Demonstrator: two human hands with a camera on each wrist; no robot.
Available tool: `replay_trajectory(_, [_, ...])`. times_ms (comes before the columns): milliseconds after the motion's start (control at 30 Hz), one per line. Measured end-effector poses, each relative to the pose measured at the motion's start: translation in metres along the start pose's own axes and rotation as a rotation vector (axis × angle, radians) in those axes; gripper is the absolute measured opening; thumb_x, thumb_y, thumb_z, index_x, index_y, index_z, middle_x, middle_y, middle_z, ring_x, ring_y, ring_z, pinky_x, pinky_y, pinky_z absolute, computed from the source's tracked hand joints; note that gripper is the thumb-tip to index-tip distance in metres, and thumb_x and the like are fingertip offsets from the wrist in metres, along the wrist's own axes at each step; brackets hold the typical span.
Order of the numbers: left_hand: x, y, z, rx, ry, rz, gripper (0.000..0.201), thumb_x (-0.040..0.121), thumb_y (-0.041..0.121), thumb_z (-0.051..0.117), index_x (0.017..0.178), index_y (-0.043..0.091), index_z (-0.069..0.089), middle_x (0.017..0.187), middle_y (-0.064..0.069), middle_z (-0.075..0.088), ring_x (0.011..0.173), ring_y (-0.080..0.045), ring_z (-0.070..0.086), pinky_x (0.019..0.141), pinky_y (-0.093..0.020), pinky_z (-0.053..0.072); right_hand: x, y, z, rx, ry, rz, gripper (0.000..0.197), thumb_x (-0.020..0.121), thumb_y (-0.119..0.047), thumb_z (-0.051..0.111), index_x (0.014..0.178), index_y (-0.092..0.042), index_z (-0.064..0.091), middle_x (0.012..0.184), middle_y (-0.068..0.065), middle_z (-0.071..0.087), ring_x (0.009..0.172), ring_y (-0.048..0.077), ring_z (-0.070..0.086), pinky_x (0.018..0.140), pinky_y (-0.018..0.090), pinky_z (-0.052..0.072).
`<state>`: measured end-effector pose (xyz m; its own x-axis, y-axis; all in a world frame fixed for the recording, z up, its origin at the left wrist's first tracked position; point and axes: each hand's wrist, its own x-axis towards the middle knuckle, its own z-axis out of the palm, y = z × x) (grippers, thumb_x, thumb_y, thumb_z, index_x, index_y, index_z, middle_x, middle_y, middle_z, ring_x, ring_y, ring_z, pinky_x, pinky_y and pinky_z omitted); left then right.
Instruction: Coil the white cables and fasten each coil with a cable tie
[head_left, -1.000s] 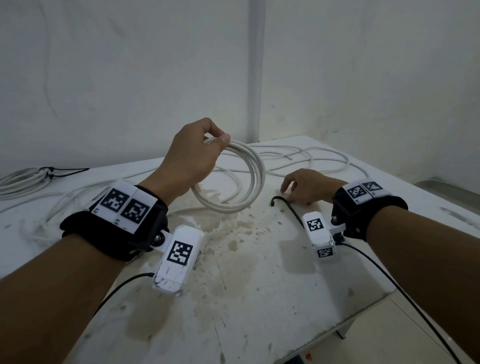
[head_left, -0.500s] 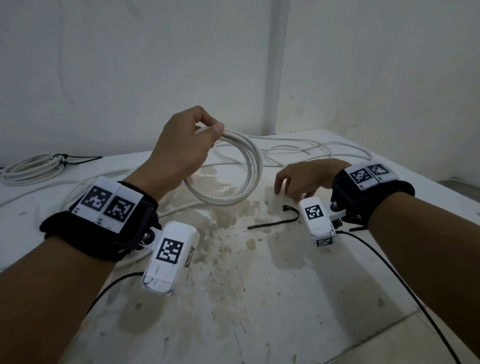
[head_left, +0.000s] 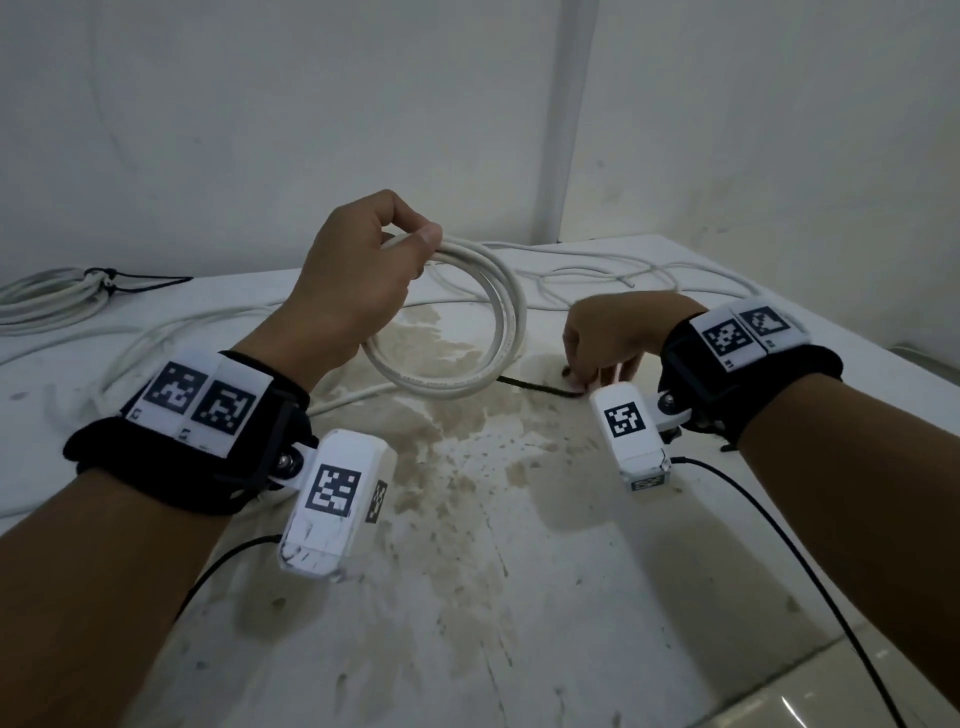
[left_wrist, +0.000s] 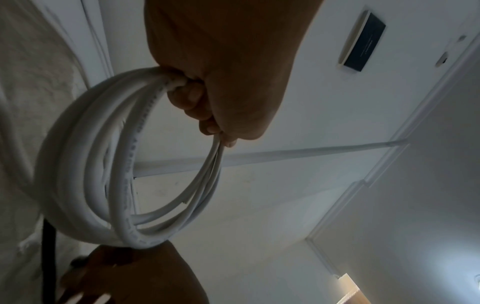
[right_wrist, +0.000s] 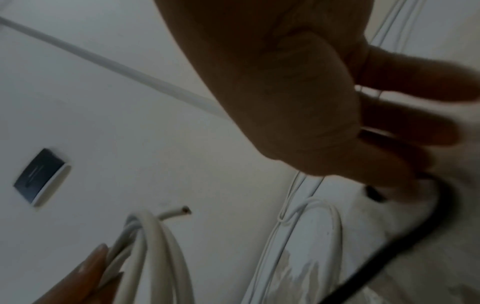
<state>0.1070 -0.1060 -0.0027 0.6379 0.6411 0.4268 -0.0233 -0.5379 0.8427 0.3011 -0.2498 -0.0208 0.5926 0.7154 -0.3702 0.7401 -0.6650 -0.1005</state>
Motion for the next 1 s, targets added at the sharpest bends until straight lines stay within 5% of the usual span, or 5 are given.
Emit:
replay_trajectory(200, [0.008,0.010,-0.017,0.004,-0.053,0.080,0.018,0.098,0.023,0.060,0.096,0.006,0.065,0.064,-0.003,0.056,0.041,-0.001,0.043,0.047,-0.022,0.030,0.022,-0.058,-0.031,0.127,0.704,-0.521,0.016,0.082,-0.019,0.073,0.075,-0.012,0.062,0.071,0.001,0.063,0.076,0.028,0.066,0.062,0.032,0.044])
replay_trajectory(333, [0.014,0.015,-0.047,0.086,-0.051,0.132,0.016,0.097,0.023,0.061,0.088,0.010,0.064,0.059,0.005,0.060,0.044,-0.003,0.043,0.049,-0.021,0.032,0.018,-0.107,-0.061,0.760,0.636,-0.894,0.018,0.080,-0.012,0.078,0.078,-0.002,0.063,0.075,0.020,0.069,0.065,0.024,0.063,0.063,0.034,0.051])
replay_trajectory(433, [0.019,0.015,-0.072,0.102,-0.047,0.122,0.014,0.097,0.020,0.061,0.086,0.012,0.062,0.053,0.011,0.058,0.045,-0.002,0.044,0.052,-0.023,0.034,0.012,-0.129,-0.074,1.020,0.493,-1.058,0.015,0.083,0.003,0.073,0.084,-0.004,0.060,0.077,0.003,0.070,0.069,0.013,0.065,0.060,0.025,0.052])
replay_trajectory(633, [0.024,0.009,-0.083,0.198,0.043,0.120,0.012,0.095,0.030,0.061,0.099,0.019,0.062,0.080,-0.009,0.069,0.077,-0.029,0.066,0.076,-0.046,0.053,0.020,-0.143,-0.067,1.104,0.474,-1.035,0.008,0.081,-0.007,0.074,0.083,-0.006,0.067,0.080,0.011,0.068,0.072,0.023,0.066,0.068,0.033,0.054])
replay_trajectory(1000, [0.028,0.008,-0.083,0.241,0.076,0.087,0.018,0.097,0.023,0.060,0.086,0.020,0.073,0.056,0.014,0.054,0.045,0.000,0.043,0.047,-0.011,0.032,0.012,-0.144,-0.073,0.913,0.564,-0.946,0.026,0.074,-0.017,0.077,0.097,-0.016,0.065,0.090,-0.004,0.065,0.072,0.012,0.060,0.062,0.024,0.049])
